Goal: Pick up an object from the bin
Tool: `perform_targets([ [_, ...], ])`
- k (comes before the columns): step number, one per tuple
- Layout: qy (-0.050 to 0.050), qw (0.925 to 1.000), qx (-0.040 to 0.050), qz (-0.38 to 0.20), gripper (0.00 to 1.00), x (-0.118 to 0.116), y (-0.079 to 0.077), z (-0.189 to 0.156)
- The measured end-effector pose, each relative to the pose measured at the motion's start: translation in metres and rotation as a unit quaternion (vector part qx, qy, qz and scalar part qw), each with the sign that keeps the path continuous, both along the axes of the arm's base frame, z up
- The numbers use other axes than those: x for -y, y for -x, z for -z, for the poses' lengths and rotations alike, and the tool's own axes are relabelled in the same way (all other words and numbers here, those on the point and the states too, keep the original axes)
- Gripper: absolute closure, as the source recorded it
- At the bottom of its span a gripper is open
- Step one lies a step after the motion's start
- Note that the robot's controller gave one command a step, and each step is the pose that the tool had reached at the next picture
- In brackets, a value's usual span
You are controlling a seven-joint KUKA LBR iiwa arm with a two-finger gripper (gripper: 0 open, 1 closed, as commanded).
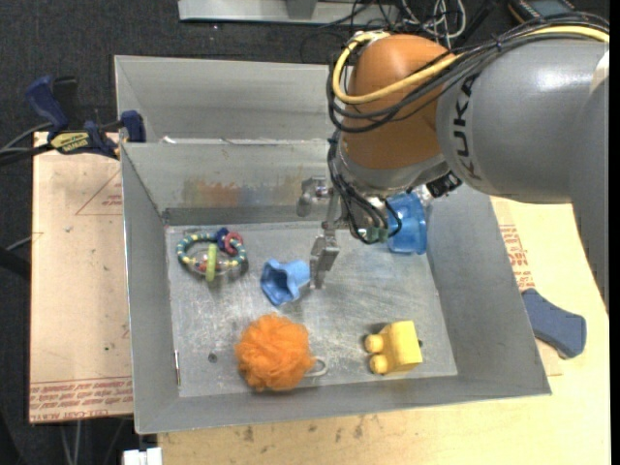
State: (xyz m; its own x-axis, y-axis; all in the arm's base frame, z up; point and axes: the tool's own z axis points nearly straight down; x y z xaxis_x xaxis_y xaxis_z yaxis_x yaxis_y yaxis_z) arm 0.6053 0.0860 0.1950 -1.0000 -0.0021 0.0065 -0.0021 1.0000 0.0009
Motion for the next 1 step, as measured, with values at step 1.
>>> perform_targets([
  [1, 0.000, 1.0000, 0.0038, 0.001, 0.00, 0.0004, -0.0017, -0.0042],
])
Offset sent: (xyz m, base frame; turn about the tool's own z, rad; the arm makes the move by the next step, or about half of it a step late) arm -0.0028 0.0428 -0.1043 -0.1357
